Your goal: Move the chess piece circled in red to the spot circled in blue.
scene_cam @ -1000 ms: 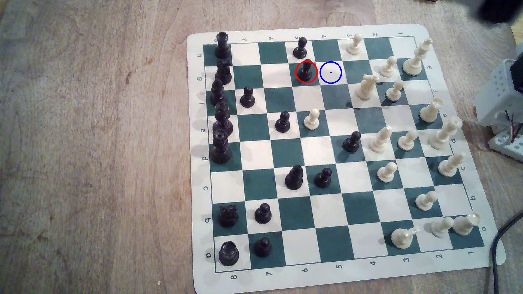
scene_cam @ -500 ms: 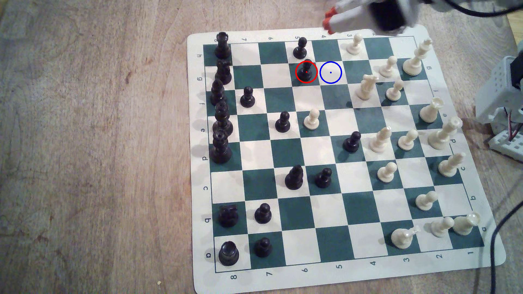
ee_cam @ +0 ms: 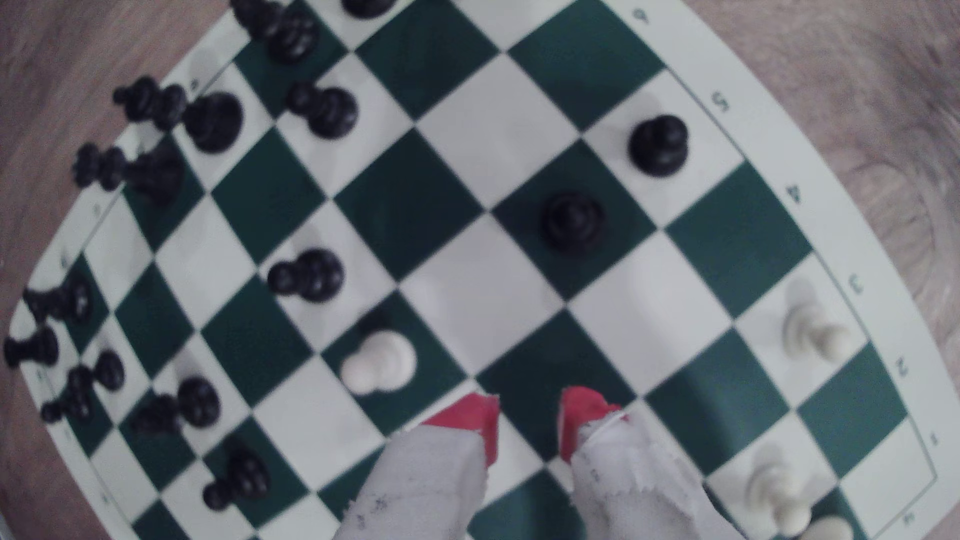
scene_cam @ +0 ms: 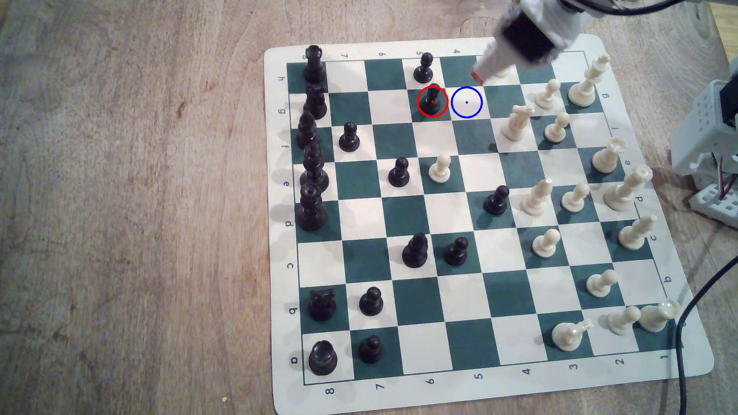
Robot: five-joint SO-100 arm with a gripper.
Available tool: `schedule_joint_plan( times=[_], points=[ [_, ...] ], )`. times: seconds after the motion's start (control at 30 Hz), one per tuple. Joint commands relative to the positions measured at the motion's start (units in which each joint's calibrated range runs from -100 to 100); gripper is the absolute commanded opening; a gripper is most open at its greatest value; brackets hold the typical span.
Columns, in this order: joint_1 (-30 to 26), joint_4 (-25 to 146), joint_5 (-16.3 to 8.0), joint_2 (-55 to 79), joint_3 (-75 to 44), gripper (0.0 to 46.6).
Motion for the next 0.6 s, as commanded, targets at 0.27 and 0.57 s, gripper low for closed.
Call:
schedule_joint_plan(
  times=[0.27,0.57],
  points=[
    [-1.96,-14.48,0.68,-7.97,18.07,8.0],
    [-0.31,-27.50,2.34,-3.05,20.79,8.6]
  ],
)
